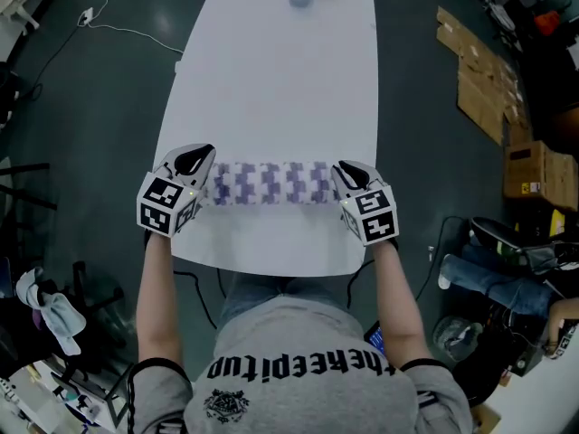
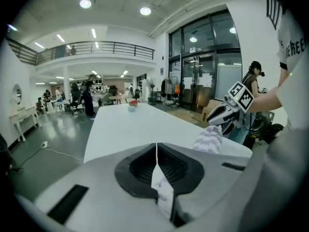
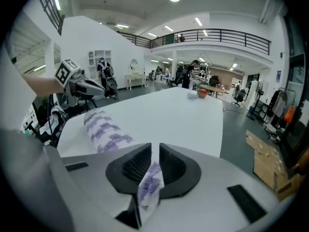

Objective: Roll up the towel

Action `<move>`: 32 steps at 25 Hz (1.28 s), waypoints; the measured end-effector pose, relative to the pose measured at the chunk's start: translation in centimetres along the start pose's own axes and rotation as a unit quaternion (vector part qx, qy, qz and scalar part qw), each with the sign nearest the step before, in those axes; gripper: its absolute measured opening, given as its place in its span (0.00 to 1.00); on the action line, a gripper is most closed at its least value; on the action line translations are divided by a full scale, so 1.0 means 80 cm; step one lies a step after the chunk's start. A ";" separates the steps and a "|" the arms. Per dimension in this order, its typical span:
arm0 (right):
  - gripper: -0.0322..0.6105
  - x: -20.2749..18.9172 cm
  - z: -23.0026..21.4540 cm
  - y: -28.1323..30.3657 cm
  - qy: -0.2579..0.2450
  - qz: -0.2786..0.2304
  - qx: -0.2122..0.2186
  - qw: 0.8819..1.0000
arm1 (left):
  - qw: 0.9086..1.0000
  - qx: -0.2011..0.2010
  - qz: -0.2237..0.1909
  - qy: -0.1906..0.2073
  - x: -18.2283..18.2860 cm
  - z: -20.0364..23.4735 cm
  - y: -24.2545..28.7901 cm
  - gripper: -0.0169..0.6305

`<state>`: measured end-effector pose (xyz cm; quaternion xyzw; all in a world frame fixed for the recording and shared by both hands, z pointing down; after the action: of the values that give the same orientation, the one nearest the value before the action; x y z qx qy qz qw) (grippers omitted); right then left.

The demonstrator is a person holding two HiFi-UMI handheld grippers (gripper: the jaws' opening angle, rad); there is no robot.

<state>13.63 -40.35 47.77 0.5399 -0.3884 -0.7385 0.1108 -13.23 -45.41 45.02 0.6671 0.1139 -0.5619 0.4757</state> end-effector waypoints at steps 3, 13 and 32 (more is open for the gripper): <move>0.05 0.016 0.007 -0.024 0.008 -0.031 0.010 0.999 | 0.999 0.030 -0.041 0.003 0.026 -0.021 -0.023 0.03; 0.05 0.055 0.024 -0.112 0.012 -0.134 -0.004 0.991 | 0.984 0.080 -0.157 0.005 0.096 -0.106 -0.088 0.03; 0.05 0.087 0.077 -0.306 -0.001 -0.273 -0.062 0.960 | 0.954 0.125 -0.270 0.010 0.149 -0.226 -0.228 0.03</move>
<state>11.73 -25.15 26.58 0.6169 -0.1802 -0.7636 -0.0621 -10.08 -26.64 24.04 0.6710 0.2233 -0.6728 0.2174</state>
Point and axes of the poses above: the fingertips, and each gripper's own axes: y forward along the fingers, z to its left, x out of its top, the point moved 2 cm from there along -y, backward along the fingers, and after that the axes turned 4 degrees about -x, right-handed, at the moved point
